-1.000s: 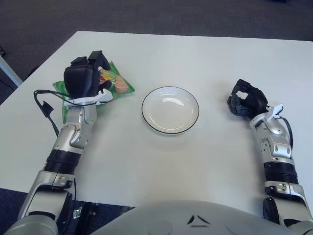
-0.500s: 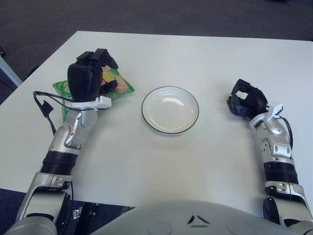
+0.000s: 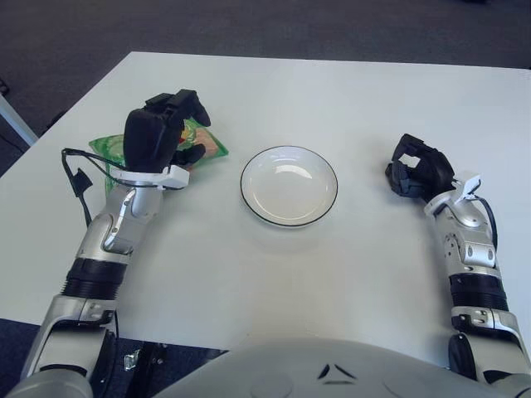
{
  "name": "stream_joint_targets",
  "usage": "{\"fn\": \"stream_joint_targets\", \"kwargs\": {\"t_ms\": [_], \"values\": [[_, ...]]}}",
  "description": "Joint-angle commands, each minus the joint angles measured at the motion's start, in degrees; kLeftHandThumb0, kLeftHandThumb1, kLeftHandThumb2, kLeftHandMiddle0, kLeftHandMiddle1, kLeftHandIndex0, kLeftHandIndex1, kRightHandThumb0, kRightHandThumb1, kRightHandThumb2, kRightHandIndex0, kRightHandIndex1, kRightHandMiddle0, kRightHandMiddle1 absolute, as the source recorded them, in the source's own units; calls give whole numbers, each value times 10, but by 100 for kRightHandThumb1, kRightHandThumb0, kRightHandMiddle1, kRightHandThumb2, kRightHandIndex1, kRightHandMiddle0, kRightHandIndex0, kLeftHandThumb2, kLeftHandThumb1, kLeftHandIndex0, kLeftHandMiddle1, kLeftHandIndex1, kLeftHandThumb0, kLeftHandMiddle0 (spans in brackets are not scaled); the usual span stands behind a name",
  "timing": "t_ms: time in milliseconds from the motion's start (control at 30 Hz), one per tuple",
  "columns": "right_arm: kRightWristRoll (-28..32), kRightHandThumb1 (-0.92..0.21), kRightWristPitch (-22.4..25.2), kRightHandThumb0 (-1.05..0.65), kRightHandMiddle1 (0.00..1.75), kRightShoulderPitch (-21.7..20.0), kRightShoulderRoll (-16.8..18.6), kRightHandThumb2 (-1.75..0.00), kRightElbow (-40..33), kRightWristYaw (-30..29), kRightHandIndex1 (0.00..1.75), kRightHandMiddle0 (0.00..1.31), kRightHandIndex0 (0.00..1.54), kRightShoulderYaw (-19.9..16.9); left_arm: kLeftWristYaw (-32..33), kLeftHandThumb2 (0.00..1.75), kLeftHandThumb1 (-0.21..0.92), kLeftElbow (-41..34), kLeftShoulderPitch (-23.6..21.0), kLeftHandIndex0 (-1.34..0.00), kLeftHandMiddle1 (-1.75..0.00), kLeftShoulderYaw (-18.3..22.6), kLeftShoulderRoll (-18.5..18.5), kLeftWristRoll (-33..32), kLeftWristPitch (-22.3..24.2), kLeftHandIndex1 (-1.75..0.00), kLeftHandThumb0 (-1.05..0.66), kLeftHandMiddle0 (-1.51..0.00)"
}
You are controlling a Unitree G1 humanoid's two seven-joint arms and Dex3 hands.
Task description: Put the snack into the plate.
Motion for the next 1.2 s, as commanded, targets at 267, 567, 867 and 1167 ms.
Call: {"fn": "stream_joint_targets", "kwargs": {"t_ms": [267,567,867,1167], "values": [[-14,-33,32,-48,175,37,1,-130,44,14,175,60,131,22,-167,114,43,-153,45,-36,-171,2,-68,211,306,-164,-1,-58],[-15,-33,28,-48,175,35,1,-130,49,13,175,61,131,23,-245,67,72,-152,35,-3,-87,-21,-90,285,403,-122,-74,-19],[-14,-33,30,-48,175,35,0,-131,48,13,175,61,131,25,-337,52,91,-146,23,0,-29,-36,-98,365,473,-71,-101,-2],[-13,-32,26,-48,175,35,-1,-131,50,17,175,61,131,25,-411,63,92,-122,4,0,-2,-46,-112,419,523,-35,-105,0]]}}
